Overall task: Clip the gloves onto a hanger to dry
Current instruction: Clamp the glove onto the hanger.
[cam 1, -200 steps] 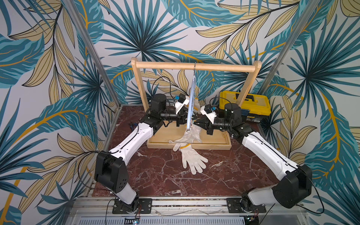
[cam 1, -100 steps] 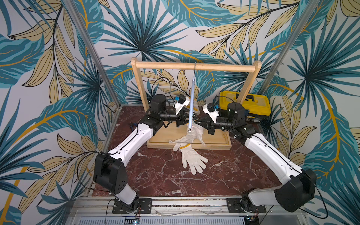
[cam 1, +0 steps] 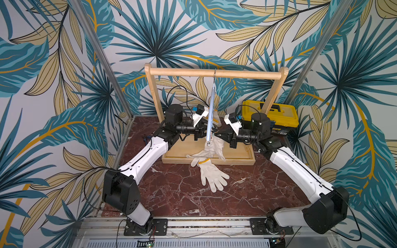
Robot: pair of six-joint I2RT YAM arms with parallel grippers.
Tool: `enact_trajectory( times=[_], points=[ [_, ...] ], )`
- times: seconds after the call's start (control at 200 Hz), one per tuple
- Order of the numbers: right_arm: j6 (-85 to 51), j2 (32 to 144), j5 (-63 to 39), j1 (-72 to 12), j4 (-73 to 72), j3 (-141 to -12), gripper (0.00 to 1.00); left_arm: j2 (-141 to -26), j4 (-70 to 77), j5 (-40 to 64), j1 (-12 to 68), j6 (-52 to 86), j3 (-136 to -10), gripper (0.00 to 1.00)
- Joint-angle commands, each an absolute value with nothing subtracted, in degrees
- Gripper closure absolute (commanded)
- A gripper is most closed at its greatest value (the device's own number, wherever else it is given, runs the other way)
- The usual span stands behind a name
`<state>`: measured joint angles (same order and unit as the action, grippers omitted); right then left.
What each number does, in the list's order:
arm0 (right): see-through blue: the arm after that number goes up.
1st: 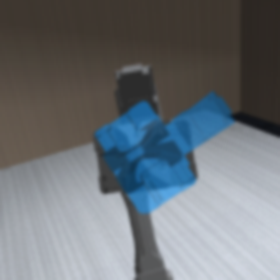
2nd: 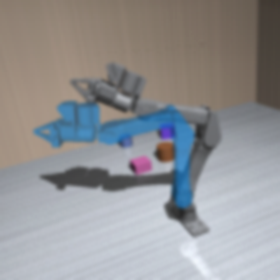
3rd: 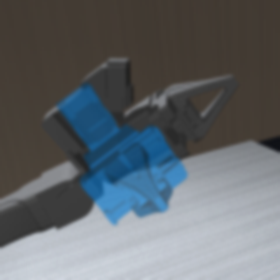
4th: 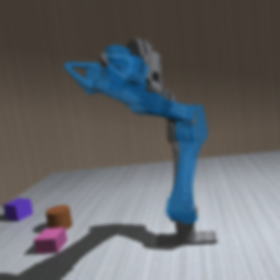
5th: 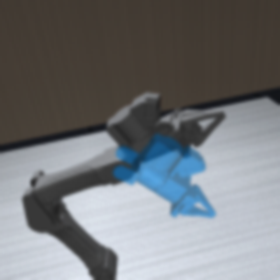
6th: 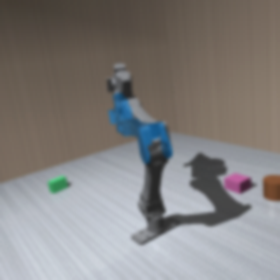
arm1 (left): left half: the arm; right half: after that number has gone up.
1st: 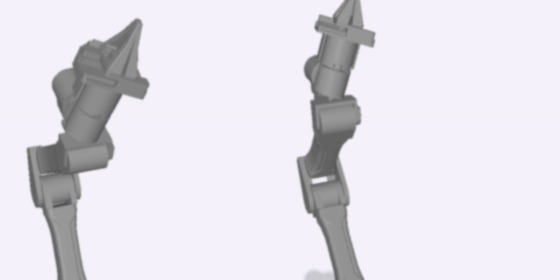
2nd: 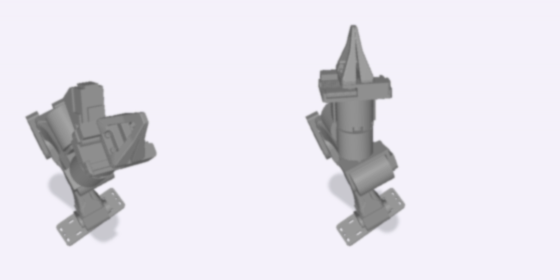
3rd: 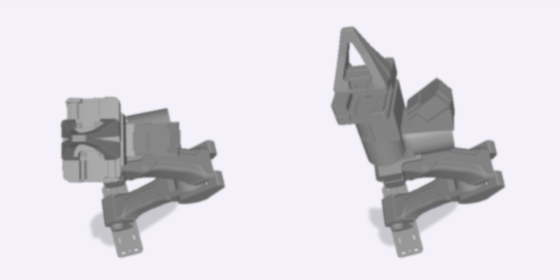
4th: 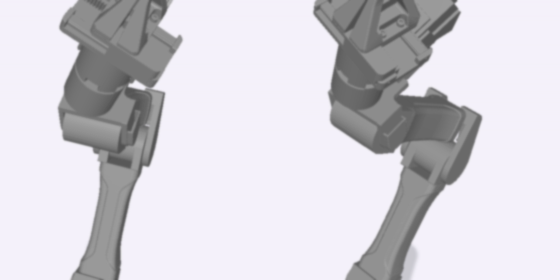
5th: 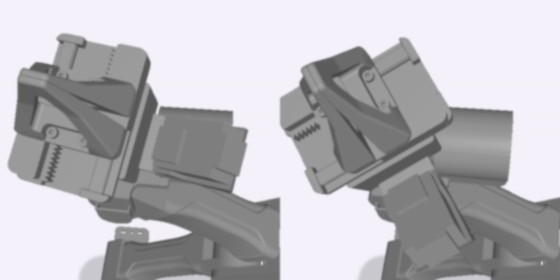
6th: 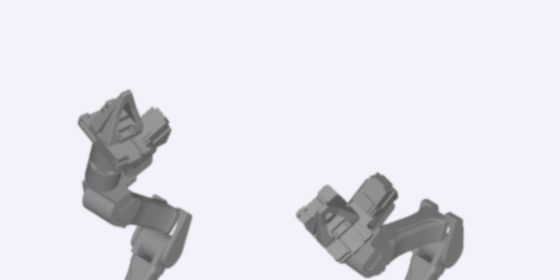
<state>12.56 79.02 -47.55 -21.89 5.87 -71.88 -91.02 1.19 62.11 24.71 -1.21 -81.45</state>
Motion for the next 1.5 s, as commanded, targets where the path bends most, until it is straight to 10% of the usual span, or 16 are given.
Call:
enact_trajectory(
  times=[0.0, 0.606, 1.492],
  points=[
    [10.80, 76.27, -49.13, -22.14, 0.20, -71.18, 1.00, -90.55, -0.61, 61.26, 24.88, -2.40, -79.06, 1.00],
    [11.35, 75.31, -33.93, -22.10, 7.07, -67.84, 0.48, -83.71, -0.57, 49.13, 24.88, -4.26, -72.45, 0.34],
    [-7.15, 85.18, -34.41, -22.56, -11.43, -43.94, 0.53, -63.38, -0.48, 20.86, 25.31, 9.68, -34.32, 0.26]
  ],
)
